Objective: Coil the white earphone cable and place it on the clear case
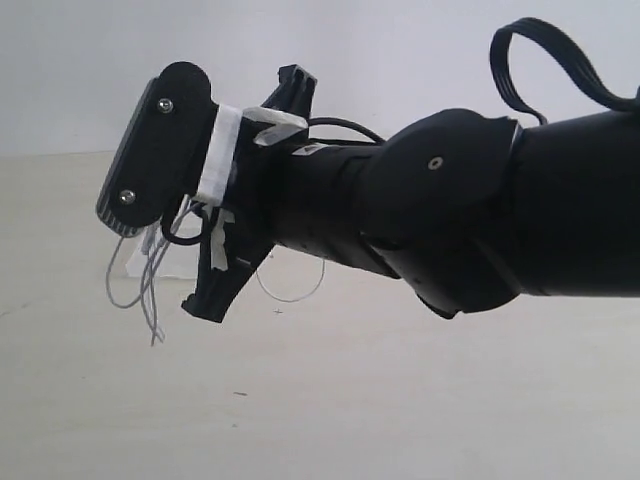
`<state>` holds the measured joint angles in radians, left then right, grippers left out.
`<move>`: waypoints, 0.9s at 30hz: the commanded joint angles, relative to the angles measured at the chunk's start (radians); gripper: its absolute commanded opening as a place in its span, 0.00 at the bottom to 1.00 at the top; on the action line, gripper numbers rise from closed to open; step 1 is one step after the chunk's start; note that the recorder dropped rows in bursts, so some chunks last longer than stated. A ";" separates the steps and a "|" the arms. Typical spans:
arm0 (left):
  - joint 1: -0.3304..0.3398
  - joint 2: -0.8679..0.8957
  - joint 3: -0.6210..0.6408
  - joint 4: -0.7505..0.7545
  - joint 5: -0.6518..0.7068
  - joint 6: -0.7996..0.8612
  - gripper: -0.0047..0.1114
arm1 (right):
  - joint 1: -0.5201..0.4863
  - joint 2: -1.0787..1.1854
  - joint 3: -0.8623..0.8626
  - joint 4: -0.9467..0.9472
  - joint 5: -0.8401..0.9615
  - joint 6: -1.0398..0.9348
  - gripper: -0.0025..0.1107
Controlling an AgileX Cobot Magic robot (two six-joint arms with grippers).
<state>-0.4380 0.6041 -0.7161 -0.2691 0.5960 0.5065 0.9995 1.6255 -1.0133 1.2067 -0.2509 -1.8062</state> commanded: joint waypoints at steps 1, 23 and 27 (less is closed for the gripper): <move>0.000 0.025 -0.008 0.023 -0.067 -0.036 0.64 | 0.001 -0.035 -0.005 -0.044 0.047 -0.006 0.02; 0.000 0.088 -0.008 0.032 -0.113 -0.083 0.62 | 0.065 -0.138 -0.053 -0.057 0.133 0.004 0.02; 0.000 0.084 -0.008 0.077 -0.105 -0.099 0.51 | 0.062 -0.178 -0.053 -0.041 0.058 0.016 0.02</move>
<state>-0.4380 0.6976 -0.7161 -0.2175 0.4818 0.4303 1.0607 1.4720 -1.0620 1.1391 -0.1402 -1.8062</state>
